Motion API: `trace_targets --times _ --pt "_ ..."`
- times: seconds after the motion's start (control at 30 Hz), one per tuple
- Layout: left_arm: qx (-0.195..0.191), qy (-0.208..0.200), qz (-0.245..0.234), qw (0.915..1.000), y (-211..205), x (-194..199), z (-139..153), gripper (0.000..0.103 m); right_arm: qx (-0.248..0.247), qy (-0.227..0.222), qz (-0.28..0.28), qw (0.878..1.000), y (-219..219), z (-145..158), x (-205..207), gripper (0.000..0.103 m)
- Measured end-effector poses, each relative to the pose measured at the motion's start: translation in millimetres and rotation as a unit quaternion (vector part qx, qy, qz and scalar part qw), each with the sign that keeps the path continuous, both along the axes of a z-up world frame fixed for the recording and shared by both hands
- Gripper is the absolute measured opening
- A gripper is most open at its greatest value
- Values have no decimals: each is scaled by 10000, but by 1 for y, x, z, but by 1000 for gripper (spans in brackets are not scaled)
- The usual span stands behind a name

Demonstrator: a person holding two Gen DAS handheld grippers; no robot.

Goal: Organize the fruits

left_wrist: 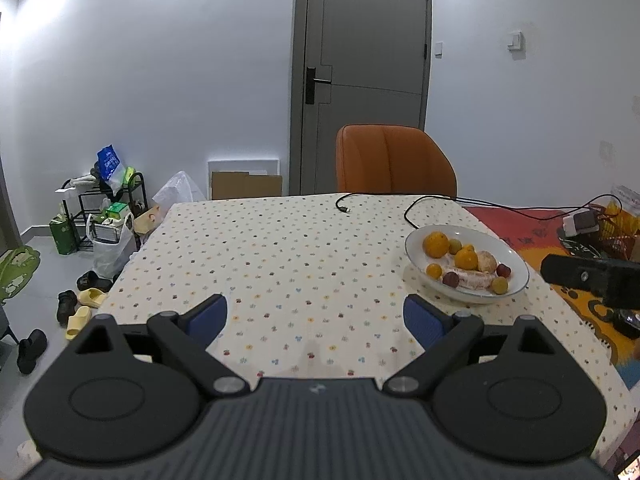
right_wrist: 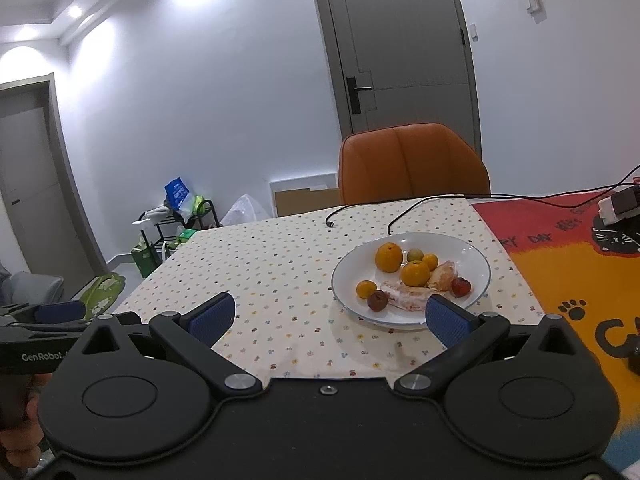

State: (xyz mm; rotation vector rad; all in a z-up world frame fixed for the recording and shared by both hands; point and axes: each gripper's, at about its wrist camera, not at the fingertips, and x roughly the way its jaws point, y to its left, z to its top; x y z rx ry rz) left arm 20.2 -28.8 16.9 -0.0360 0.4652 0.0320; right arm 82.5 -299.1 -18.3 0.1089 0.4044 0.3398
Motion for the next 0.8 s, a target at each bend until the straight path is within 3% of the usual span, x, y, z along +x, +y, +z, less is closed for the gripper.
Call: trace_targets --times 0.37,0.57,0.8 --pt "5 95 72 9999 3 -19 -16 94 -63 135 29 9999 -1 -15 -11 103" --pt "28 -26 153 9999 8 -22 -13 94 -120 189 66 9997 1 -20 -12 103" --pt "-25 108 305 9995 16 -16 -20 94 -71 289 114 9995 4 -24 -9 103"
